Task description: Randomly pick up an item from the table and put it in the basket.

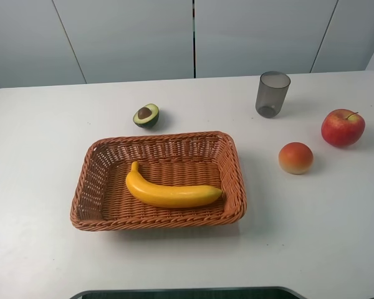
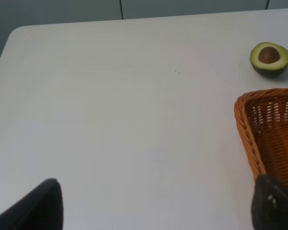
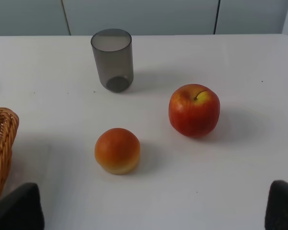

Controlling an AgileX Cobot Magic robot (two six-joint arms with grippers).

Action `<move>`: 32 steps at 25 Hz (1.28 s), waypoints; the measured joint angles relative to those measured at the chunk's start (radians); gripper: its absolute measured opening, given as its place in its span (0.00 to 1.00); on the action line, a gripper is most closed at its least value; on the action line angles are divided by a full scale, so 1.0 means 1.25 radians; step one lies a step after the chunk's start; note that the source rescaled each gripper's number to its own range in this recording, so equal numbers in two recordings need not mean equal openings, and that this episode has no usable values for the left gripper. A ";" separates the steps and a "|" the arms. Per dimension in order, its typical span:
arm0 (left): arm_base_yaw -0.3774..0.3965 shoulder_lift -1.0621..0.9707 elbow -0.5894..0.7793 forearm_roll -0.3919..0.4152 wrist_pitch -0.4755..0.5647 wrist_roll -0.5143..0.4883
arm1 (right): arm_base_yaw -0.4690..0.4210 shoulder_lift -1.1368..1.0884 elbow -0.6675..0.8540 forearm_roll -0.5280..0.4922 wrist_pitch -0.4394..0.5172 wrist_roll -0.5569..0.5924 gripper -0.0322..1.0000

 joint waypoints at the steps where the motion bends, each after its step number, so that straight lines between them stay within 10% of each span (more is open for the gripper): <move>1: 0.000 0.000 0.000 0.000 0.000 0.000 | 0.000 0.000 0.000 -0.005 0.000 0.010 1.00; 32: 0.000 0.000 0.000 0.000 0.000 0.000 | 0.000 0.000 0.000 -0.019 0.000 0.040 1.00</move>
